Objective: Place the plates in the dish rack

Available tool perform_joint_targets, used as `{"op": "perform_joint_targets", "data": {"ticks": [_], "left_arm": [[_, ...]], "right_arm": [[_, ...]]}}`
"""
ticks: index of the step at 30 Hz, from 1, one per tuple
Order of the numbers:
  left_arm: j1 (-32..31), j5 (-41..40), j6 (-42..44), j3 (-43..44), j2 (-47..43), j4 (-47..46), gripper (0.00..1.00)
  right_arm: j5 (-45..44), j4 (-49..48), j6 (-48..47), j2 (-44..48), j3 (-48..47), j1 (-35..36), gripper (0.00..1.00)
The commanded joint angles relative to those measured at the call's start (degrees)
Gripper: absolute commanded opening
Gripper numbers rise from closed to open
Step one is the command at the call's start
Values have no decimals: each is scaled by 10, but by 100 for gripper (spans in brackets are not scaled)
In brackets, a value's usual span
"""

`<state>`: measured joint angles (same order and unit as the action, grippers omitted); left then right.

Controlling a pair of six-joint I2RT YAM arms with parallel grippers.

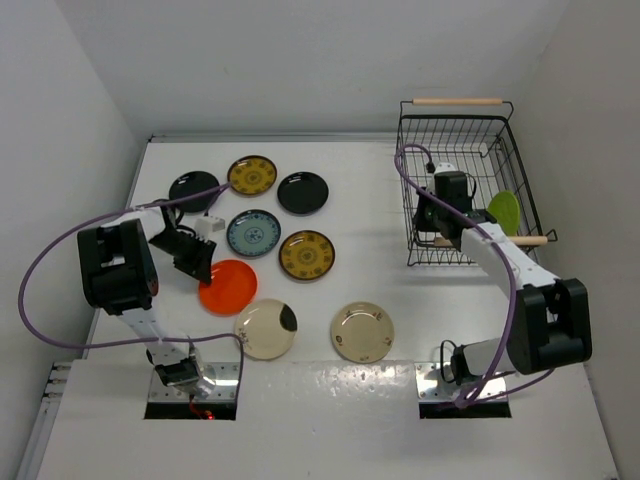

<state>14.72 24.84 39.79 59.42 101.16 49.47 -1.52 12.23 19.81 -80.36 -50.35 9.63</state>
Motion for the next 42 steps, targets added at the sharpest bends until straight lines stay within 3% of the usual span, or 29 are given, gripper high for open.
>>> {"op": "perform_joint_targets", "data": {"ticks": [1,6,11,17,22,27,34,37,38,40,41,42], "left_arm": [[-5,25,14,-10,29,-4,38],[-5,25,6,1,29,-4,0],[0,36,1,31,2,10,0],[0,107,31,104,-70,86,0],[-56,152,24,176,-133,108,0],[-127,183,5,227,-158,114,0],[-218,202,-24,294,-164,120,0],[-232,209,-31,300,-169,120,0],[-232,209,-38,300,-169,120,0],[-239,209,-44,300,-169,113,0],[-239,209,-50,300,-169,106,0],[-239,209,-50,300,-169,106,0]], "right_arm": [[-19,-4,2,22,-40,7,7],[-32,3,-11,50,-63,7,10],[-27,18,-34,87,-74,13,19],[5,46,-71,121,-87,41,40],[92,20,-46,124,-85,95,56],[210,-81,-16,56,-91,195,74],[258,-110,25,-91,-213,284,75],[262,-138,46,-112,-204,292,65],[265,-146,52,-113,-200,293,52],[269,-177,69,-113,-182,295,34],[269,-184,73,-110,-173,294,13],[268,-187,73,-105,-167,295,5]]}}
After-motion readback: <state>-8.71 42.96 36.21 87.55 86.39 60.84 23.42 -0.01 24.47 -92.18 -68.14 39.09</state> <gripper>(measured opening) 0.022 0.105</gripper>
